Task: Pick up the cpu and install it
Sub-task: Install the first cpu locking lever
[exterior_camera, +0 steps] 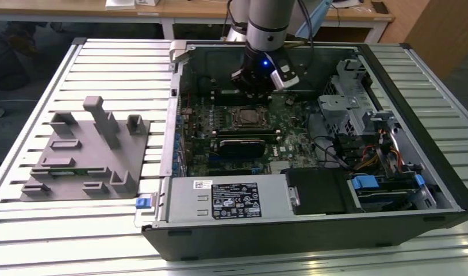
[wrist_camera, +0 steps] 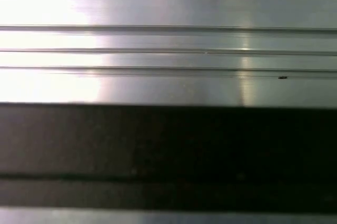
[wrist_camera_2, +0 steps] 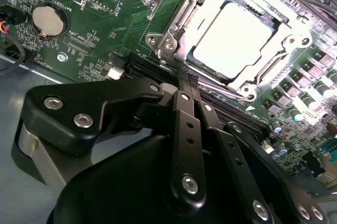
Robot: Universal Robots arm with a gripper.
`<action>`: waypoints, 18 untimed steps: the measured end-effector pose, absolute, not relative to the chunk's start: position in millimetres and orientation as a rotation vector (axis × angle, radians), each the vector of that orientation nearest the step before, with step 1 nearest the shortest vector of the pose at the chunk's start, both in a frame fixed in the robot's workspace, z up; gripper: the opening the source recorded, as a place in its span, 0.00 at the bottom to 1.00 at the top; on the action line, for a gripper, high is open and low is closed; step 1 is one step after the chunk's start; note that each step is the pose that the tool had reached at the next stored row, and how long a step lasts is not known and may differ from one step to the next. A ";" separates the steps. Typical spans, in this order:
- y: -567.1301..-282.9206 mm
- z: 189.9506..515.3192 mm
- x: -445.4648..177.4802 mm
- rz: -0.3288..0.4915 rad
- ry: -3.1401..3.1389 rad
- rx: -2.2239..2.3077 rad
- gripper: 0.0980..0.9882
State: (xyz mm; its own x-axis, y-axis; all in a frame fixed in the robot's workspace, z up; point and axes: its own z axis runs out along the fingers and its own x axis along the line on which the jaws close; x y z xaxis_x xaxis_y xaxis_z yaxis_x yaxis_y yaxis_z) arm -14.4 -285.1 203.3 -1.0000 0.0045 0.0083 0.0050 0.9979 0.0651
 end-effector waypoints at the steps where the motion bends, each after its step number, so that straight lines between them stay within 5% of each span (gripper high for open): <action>1: -285.1 203.3 -14.2 -0.102 -3.132 -0.007 0.01; 18: -285.0 198.6 -13.2 -0.075 -3.133 -0.007 0.01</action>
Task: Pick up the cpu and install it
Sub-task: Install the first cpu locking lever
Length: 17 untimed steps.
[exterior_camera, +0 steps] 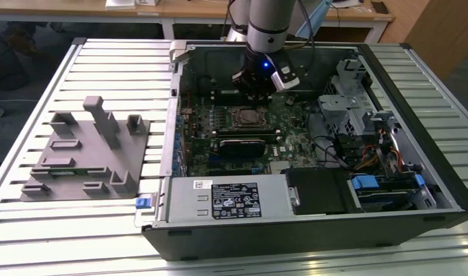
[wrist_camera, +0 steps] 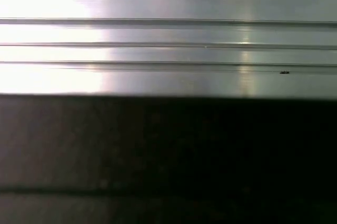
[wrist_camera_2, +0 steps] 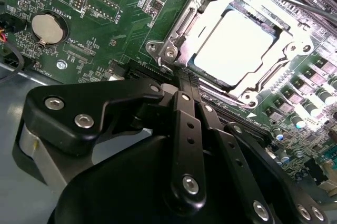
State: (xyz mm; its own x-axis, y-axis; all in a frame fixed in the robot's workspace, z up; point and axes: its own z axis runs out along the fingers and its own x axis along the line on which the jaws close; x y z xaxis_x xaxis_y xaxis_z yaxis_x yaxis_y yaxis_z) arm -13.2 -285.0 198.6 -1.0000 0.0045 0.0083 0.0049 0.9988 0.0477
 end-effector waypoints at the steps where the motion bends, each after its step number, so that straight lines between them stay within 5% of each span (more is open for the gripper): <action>1: -285.1 198.3 -13.2 -0.075 -3.133 -0.007 0.01; 17: -285.1 202.0 -13.0 -0.080 -3.132 -0.007 0.01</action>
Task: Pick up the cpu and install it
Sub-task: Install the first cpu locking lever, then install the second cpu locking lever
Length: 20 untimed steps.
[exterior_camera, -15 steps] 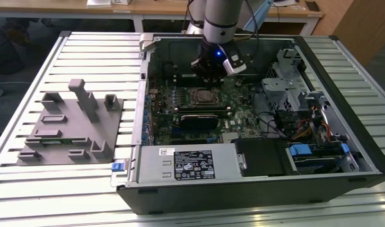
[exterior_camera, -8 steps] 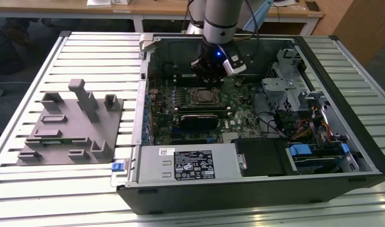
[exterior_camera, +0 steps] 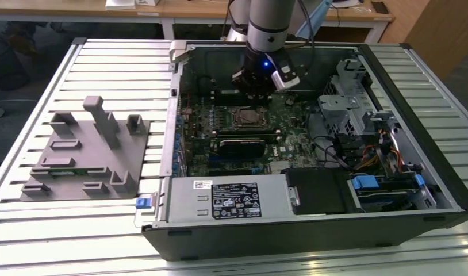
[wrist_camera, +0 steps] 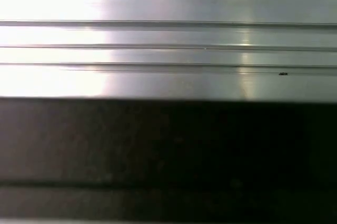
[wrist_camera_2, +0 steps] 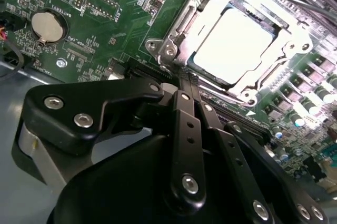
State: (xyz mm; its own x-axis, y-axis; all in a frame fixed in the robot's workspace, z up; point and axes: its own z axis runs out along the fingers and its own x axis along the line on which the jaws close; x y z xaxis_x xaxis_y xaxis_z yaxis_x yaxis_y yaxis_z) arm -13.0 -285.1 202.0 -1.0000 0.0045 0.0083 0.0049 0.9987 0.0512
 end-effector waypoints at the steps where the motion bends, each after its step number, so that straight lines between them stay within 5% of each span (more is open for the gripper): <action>1: -285.0 203.7 -12.9 -0.080 -3.132 -0.007 0.01; 20: -291.3 203.8 -12.1 -0.078 -3.133 -0.007 0.01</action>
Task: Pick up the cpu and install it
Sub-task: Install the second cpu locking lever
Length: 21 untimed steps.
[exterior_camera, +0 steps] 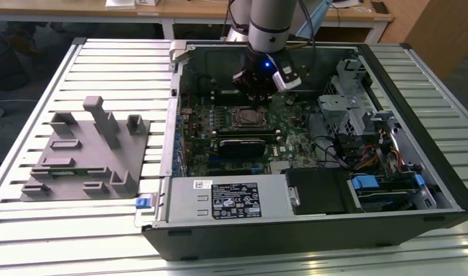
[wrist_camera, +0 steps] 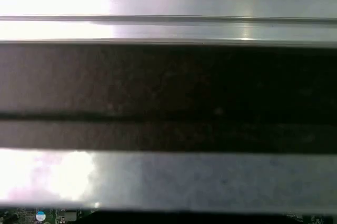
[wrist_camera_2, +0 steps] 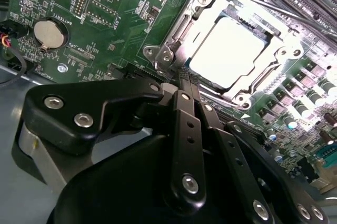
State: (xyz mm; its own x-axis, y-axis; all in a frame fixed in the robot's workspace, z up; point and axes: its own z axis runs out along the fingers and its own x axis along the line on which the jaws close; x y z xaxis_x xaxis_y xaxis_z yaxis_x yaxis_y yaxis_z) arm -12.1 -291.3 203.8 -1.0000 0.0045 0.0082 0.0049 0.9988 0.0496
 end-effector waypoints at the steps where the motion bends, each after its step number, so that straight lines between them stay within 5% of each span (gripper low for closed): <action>1: -291.6 203.8 -12.1 -0.078 -3.132 -0.008 0.01; 21: -299.5 203.5 -11.8 -0.078 -3.132 -0.007 0.01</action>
State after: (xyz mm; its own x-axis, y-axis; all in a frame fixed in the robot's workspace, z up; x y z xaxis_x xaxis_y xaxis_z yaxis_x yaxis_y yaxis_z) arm -11.8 -299.5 203.5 -1.0000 0.0046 0.0083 0.0050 0.9988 0.0494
